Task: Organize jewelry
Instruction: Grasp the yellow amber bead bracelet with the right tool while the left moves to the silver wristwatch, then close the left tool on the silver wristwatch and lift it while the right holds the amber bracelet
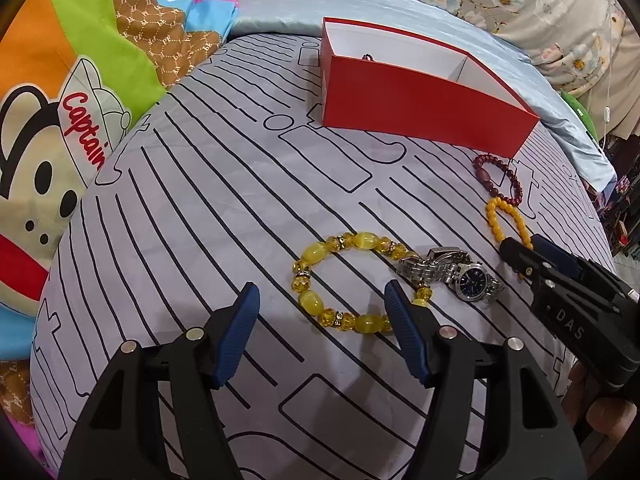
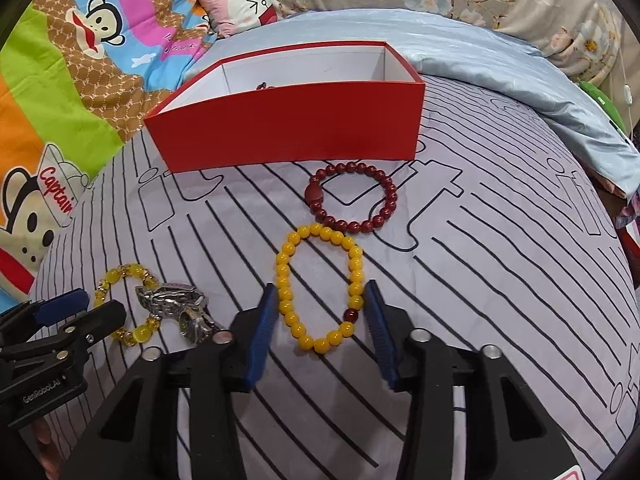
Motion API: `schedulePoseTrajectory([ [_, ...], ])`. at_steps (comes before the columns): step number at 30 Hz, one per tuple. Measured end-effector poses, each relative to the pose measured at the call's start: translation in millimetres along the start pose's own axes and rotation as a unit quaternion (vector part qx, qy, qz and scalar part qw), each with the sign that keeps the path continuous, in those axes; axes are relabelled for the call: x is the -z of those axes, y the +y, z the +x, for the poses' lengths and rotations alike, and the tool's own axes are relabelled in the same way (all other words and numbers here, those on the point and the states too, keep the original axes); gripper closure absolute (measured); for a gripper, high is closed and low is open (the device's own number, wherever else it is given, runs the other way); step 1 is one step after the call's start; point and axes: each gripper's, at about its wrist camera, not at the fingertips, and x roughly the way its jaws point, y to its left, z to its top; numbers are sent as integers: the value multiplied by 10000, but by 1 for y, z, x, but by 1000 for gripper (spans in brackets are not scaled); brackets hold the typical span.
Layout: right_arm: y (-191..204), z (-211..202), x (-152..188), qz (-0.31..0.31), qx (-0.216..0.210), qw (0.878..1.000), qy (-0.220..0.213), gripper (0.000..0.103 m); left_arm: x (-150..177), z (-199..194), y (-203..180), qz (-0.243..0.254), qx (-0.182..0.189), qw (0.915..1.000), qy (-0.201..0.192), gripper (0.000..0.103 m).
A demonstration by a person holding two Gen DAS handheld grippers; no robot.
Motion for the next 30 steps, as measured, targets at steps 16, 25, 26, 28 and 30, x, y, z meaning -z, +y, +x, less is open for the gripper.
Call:
schedulePoseTrajectory([
  [16,-26,-19,17,406,-145,9990,108,96,-5,-10,-22,229,341,9991,-89,42],
  [25,-35,-27,21,575,-308,9977,167,95,-9,-6,-47,581,646,9962,-102,48],
  [26,-36,-27,20,601,-325,9975,173,95,-10,-6,-51,633,695,9955,-121,48],
  [28,-38,-28,21,668,-371,9969,191,95,-10,-5,-57,690,681,9952,-116,48],
  [30,-39,-28,21,693,-374,9967,180,96,-10,-4,-59,658,706,9953,-53,47],
])
